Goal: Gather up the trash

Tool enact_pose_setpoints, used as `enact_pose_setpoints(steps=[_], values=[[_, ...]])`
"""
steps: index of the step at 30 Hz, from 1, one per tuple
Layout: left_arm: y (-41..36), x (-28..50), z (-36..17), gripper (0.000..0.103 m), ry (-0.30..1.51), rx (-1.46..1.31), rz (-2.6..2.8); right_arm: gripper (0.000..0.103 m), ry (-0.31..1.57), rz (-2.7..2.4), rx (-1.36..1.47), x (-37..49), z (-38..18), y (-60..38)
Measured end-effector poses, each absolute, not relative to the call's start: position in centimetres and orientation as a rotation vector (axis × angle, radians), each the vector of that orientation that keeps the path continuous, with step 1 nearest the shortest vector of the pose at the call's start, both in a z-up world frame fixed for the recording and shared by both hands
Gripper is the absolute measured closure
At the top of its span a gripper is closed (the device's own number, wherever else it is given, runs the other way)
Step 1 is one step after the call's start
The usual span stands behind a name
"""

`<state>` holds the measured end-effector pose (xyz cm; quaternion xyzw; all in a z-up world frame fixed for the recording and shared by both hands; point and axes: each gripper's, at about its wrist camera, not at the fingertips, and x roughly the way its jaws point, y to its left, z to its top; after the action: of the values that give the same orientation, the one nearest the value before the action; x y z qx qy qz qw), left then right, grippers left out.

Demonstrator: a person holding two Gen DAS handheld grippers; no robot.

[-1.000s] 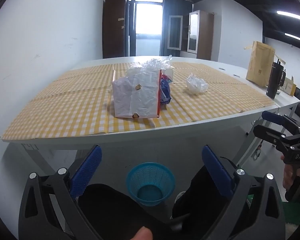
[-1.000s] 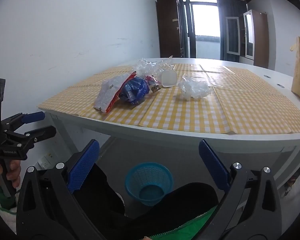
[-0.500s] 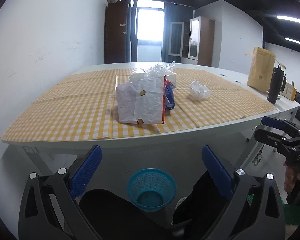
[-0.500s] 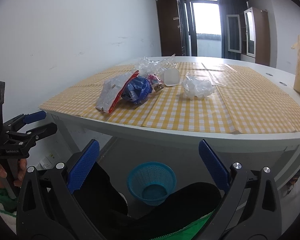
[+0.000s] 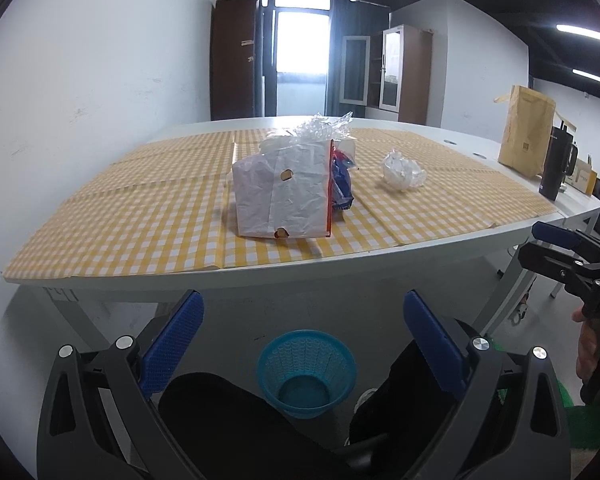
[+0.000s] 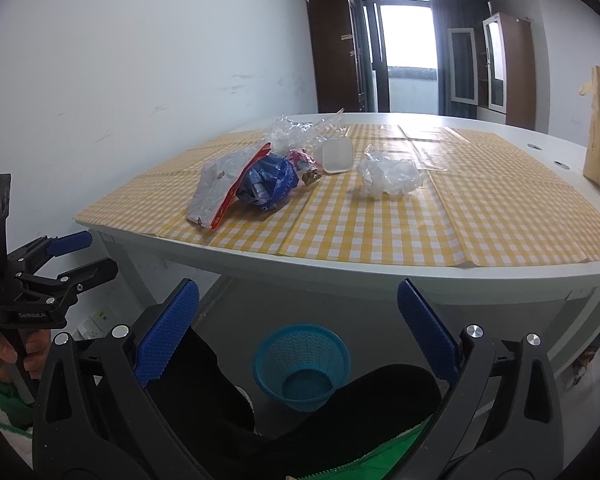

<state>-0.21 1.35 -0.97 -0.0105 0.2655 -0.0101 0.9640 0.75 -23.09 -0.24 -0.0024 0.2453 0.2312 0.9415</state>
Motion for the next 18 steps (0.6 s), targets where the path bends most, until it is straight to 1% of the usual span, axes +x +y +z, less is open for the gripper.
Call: enact_pose_setpoints(steps=[18], values=[[1.1,0.4,-1.3,0.006,0.538,-0.031,-0.017,0.009,0.506,0.474,0.009,1.9,-0.3,-23.5]])
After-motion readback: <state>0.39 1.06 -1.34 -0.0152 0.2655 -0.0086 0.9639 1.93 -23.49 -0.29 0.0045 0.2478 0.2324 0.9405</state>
